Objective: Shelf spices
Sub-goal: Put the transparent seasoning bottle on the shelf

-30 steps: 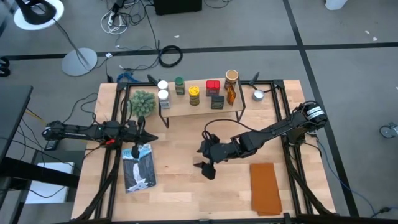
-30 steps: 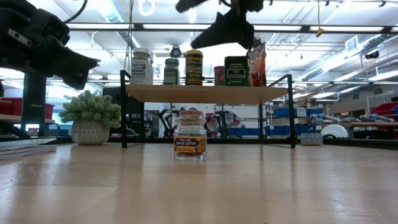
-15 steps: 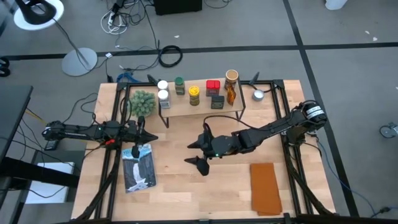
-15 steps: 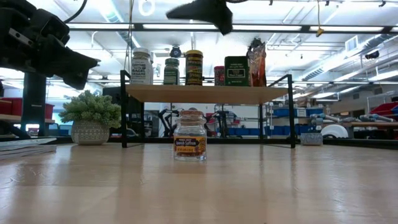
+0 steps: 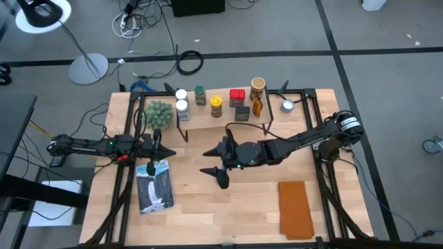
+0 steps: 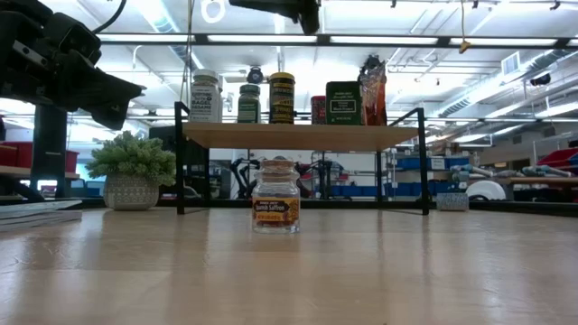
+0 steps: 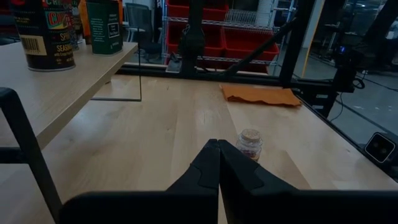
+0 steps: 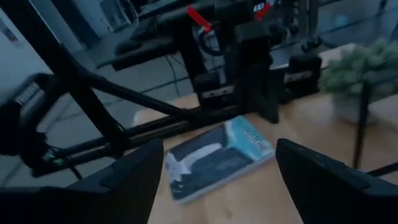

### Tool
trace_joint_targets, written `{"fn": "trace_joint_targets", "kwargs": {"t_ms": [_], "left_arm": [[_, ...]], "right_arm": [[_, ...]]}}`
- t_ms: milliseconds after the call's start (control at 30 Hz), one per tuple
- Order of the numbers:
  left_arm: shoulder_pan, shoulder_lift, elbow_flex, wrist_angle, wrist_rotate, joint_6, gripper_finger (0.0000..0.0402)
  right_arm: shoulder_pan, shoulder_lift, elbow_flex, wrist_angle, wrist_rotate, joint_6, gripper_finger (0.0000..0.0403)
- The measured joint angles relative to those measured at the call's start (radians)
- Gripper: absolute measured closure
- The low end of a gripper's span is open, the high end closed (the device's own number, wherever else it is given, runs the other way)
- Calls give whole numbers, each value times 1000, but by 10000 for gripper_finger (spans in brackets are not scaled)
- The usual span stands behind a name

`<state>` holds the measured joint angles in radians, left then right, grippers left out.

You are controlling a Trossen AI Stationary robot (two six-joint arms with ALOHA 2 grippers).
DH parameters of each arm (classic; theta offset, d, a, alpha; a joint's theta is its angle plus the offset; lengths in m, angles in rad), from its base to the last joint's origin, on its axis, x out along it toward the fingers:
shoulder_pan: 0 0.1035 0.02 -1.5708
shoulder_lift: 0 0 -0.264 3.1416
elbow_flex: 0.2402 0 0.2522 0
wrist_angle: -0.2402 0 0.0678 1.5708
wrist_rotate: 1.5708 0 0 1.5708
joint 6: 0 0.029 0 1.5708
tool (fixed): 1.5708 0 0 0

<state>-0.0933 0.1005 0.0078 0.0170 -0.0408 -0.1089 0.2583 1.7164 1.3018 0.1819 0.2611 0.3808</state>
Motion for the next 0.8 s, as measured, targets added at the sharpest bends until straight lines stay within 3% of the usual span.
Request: {"fn": "trace_joint_targets", "kwargs": {"t_ms": [167, 333, 500, 633, 800], "left_arm": [[0, 0, 0, 1, 0, 0, 394], [0, 0, 0, 19, 0, 0, 394], [0, 0, 0, 16, 0, 0, 394], [0, 0, 0, 18, 0, 0, 394], [0, 0, 0, 24, 0, 0, 394]], "right_arm": [[-11, 36, 155, -281, 30, -51, 96], [-15, 184, 425, -675, 25, -53, 96], [-23, 358, 660, -1076, -88, -59, 97], [-26, 465, 769, -1227, -164, -52, 98], [-25, 539, 796, -1243, -190, -52, 98]]}}
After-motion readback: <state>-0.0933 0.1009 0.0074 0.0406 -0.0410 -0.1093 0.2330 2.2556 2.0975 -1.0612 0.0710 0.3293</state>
